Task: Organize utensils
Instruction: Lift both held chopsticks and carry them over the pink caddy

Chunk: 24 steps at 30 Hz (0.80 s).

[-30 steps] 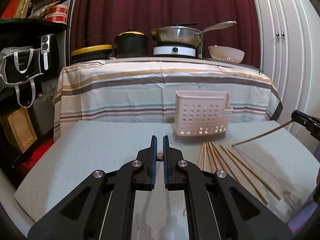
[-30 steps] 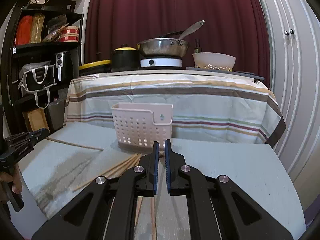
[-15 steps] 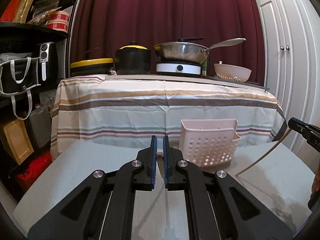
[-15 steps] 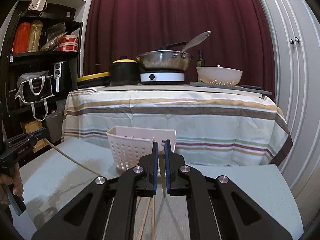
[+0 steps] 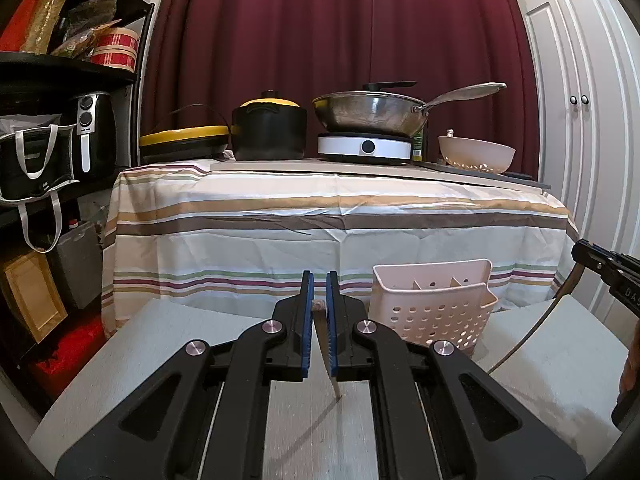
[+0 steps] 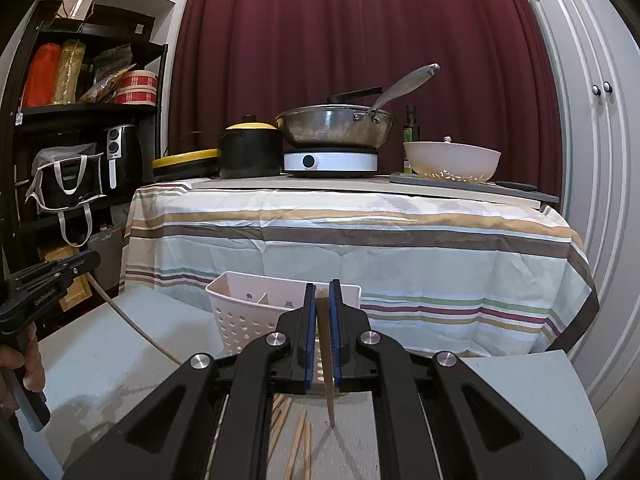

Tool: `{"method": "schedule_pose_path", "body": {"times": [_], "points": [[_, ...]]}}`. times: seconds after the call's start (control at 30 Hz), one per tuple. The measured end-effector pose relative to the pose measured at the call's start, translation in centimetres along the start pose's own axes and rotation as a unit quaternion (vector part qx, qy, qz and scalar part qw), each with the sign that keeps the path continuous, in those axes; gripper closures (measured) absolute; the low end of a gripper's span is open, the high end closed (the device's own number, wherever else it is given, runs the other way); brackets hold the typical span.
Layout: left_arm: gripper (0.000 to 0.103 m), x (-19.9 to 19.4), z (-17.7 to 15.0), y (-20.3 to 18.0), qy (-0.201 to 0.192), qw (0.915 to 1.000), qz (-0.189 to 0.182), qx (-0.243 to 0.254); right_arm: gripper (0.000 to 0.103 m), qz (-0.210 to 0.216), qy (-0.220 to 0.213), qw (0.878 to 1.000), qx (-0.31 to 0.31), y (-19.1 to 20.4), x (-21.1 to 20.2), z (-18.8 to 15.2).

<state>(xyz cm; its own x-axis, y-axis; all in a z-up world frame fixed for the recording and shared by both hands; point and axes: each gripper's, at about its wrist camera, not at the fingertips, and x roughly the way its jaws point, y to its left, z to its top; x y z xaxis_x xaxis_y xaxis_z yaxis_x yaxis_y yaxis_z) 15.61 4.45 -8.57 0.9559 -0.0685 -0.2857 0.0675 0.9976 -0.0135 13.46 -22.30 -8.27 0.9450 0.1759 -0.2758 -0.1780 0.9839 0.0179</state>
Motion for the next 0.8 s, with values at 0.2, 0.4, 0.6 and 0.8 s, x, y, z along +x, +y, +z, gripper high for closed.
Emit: {"method": "schedule_pose_path", "body": {"times": [0.2, 0.4, 0.6, 0.8], "points": [[0.096, 1.0, 0.7, 0.1, 0.0, 1.0, 0.001, -0.007, 0.096, 0.001, 0.002, 1.0, -0.002, -0.2, 0.8, 0.5], [0.097, 2.1, 1.6, -0.1, 0.007, 0.9999, -0.01, -0.009, 0.096, 0.0, 0.007, 1.0, -0.001, -0.7, 1.5, 0.7], [0.097, 2.4, 2.5, 0.0, 0.006, 0.9998, -0.015, -0.013, 0.096, 0.0, 0.009, 1.0, 0.004, -1.1, 1.7, 1.1], [0.097, 1.9, 3.9, 0.1, 0.011, 0.9989, -0.035, -0.028, 0.096, 0.01, 0.008, 1.0, 0.011, -1.4, 1.3, 2.0]]}}
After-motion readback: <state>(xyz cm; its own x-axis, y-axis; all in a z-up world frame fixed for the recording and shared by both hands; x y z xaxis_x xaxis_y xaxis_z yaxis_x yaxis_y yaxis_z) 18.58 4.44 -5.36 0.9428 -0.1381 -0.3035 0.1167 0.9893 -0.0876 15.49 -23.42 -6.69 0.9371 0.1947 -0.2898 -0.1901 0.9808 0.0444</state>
